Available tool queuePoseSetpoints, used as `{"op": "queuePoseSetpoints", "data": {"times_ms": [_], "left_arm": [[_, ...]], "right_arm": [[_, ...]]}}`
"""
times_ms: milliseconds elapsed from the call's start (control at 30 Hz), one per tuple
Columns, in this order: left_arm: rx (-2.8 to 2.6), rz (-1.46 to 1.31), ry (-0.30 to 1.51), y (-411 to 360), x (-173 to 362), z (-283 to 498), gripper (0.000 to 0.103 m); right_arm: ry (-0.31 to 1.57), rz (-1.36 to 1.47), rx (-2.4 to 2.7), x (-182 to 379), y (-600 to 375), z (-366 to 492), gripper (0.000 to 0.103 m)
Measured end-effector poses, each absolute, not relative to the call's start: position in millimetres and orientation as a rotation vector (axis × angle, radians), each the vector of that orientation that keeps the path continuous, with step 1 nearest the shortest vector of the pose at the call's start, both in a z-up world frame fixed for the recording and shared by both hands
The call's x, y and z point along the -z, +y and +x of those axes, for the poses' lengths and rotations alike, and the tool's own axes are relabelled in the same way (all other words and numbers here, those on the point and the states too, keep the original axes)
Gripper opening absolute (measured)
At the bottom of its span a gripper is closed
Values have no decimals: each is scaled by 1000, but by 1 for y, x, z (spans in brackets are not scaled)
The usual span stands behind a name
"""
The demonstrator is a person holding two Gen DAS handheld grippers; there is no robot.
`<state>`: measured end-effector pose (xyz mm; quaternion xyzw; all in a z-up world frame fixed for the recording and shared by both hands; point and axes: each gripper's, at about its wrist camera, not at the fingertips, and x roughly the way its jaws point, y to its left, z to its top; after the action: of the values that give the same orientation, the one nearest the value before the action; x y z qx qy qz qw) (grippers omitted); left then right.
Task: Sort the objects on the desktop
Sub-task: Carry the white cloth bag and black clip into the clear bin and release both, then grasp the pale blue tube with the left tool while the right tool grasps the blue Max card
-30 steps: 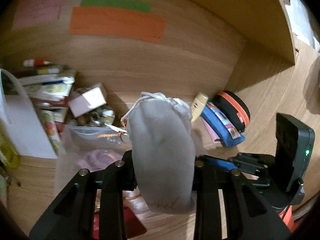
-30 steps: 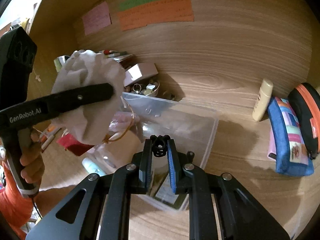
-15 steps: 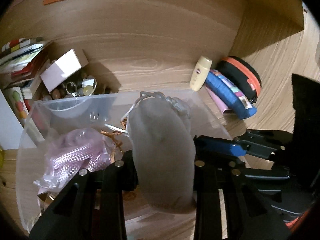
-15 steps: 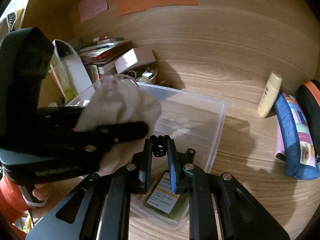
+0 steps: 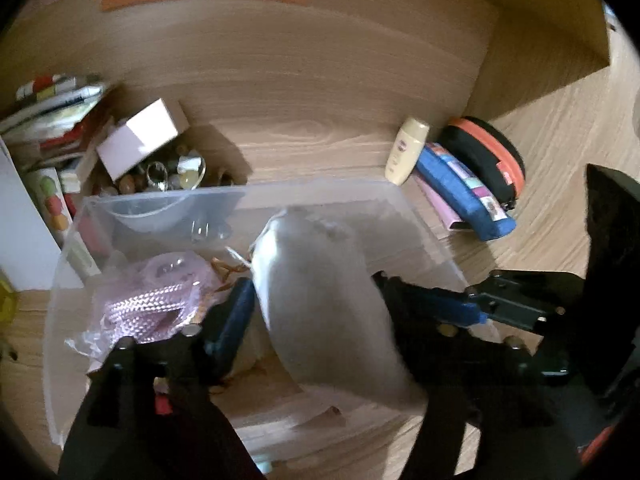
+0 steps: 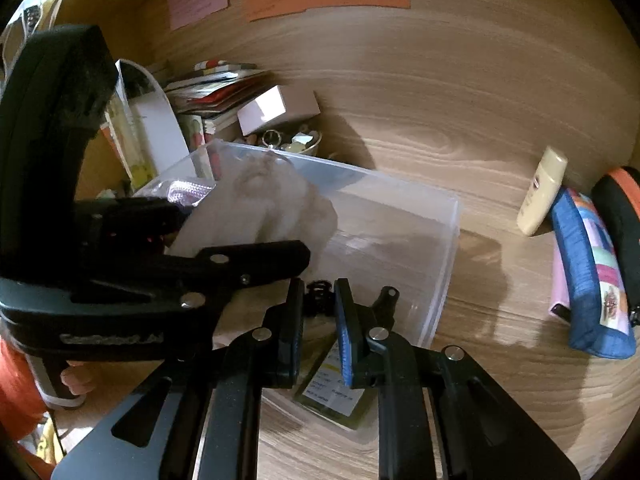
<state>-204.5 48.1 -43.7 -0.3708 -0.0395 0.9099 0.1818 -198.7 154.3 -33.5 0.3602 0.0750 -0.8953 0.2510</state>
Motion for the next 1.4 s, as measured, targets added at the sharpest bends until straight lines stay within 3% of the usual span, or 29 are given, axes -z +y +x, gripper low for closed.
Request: {"op": "queuePoseSetpoints", "data": {"times_ms": [133,267,433,500,567,767,1033,1400], "left_arm": [[-2613,-988,-74,47,33,-195,77],[-2639,-952,-64,43,27,-190,85],[-2650,-928,-106,33,21,-189,93],[-2668,-912,-114,29,18,-187,94],[-2704,-874,-114,26,13,-185,99],[-2804,-783,-130,9,-2,-173,102],[-2843,-822,-66,-11,-9,-139,102],[-2895,-954,5,-47,15,-91,102]], "right_arm": [[221,974,2445,33,154,-198,15],[201,956,2477,30,159,-199,38],[192,906,2517,22,164,-194,57],[199,893,2544,20,165,-192,79],[208,867,2576,17,165,-191,84],[158,832,2561,8,172,-190,91],[123,835,2526,-6,177,-169,91],[186,831,2453,-3,175,-105,94]]}}
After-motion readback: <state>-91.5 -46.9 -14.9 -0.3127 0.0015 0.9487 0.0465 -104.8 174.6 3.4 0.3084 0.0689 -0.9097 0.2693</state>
